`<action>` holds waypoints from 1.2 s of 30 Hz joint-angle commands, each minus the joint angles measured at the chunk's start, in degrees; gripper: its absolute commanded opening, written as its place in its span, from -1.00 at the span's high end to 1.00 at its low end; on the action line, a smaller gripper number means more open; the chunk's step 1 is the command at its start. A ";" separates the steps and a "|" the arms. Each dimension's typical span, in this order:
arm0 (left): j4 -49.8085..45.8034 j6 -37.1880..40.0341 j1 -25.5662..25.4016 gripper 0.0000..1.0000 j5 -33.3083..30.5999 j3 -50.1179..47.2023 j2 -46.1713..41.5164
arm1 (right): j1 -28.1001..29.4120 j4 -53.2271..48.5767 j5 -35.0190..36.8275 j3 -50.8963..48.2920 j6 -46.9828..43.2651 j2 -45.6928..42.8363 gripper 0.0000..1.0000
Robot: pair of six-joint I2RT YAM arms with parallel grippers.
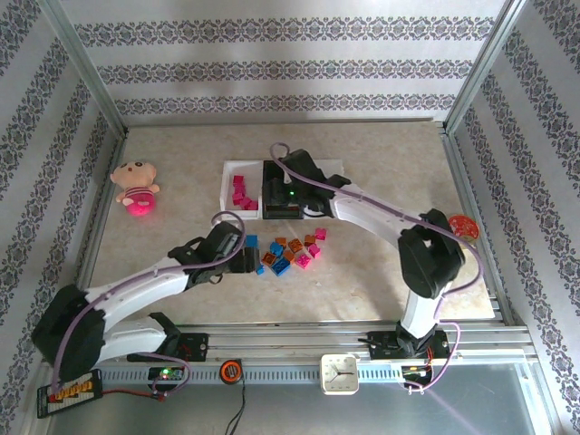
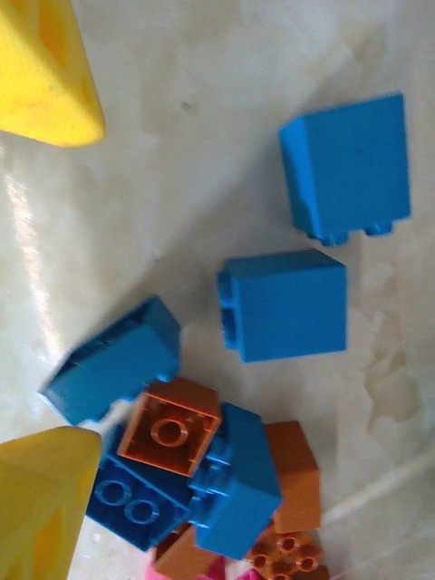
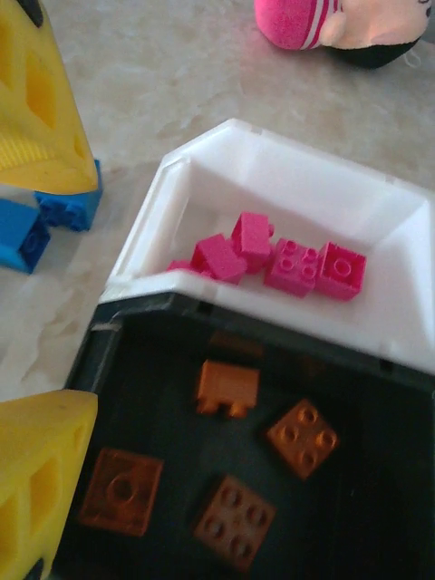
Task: Sort the legos into containers by color
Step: Place the lego in the container, then pick up the lego from the center of the table, then place the lego in the container.
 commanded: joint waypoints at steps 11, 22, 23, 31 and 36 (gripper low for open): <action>10.04 6.73 3.46 -0.25 -3.36 9.90 20.35 | -3.78 3.82 0.75 -17.57 1.52 -16.01 -0.20; 8.77 5.96 3.39 0.37 -2.26 7.71 18.24 | -4.96 3.41 2.03 -21.58 1.84 -22.35 -0.21; 7.84 5.76 3.21 0.42 -2.16 7.19 16.17 | -5.25 3.46 2.12 -22.14 1.89 -22.94 -0.21; -1.18 6.96 -0.84 0.44 0.50 17.23 7.95 | -7.38 3.55 5.18 -29.98 3.69 -29.66 -0.21; 1.93 7.41 -2.14 0.44 5.33 31.04 18.98 | -8.30 2.54 7.05 -35.86 4.95 -36.04 -0.22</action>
